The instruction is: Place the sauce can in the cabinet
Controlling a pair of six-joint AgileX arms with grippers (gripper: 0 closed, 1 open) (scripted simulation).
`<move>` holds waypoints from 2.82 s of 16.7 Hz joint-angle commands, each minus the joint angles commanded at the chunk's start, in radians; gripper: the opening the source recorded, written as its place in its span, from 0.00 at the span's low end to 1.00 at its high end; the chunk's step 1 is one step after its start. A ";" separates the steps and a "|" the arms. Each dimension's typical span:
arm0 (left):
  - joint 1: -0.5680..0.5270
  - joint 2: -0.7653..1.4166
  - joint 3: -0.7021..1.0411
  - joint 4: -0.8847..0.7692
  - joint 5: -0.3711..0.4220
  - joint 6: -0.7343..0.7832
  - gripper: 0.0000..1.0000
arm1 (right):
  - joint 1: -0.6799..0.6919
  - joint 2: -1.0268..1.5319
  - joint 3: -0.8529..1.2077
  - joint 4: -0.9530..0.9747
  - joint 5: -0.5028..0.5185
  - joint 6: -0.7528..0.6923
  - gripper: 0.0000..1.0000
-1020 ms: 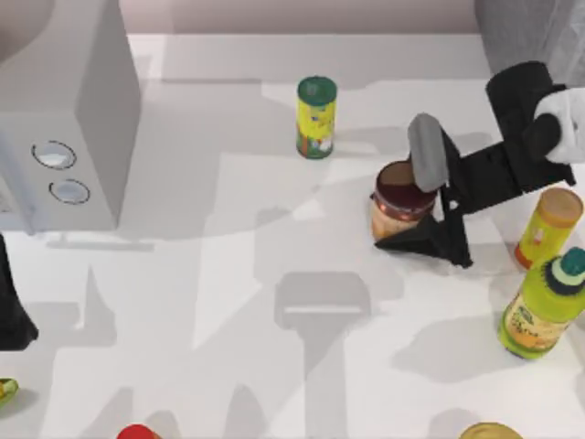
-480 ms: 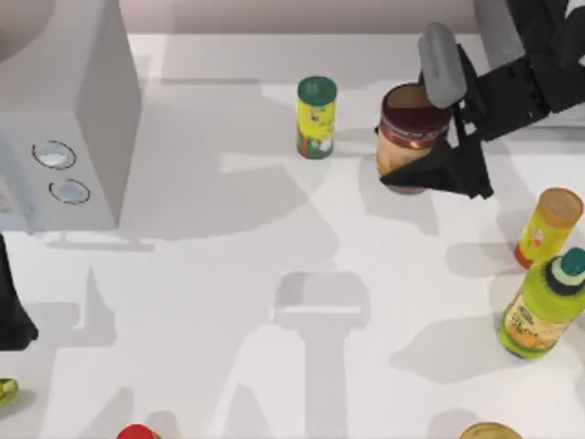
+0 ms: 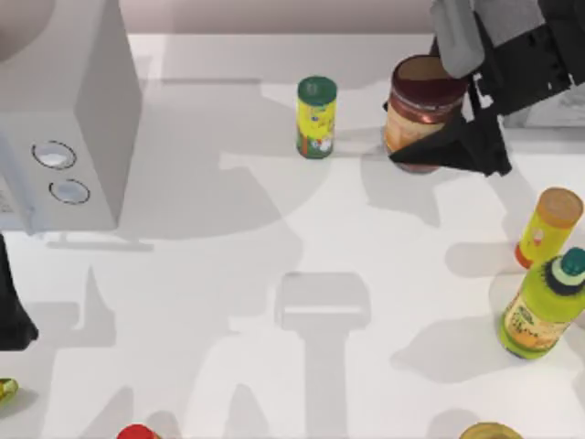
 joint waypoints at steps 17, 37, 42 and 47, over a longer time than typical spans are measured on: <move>0.000 0.000 0.000 0.000 0.000 0.000 1.00 | -0.157 -0.974 -0.850 0.370 0.499 0.621 0.00; 0.000 0.000 0.000 0.000 0.000 0.000 1.00 | -0.213 -1.969 -1.597 0.848 0.930 1.162 0.00; 0.000 0.000 0.000 0.000 0.000 0.000 1.00 | -0.196 -1.761 -1.385 0.734 0.973 1.153 0.00; 0.000 0.000 0.000 0.000 0.000 0.000 1.00 | -0.180 -1.390 -0.914 0.601 1.059 1.150 0.00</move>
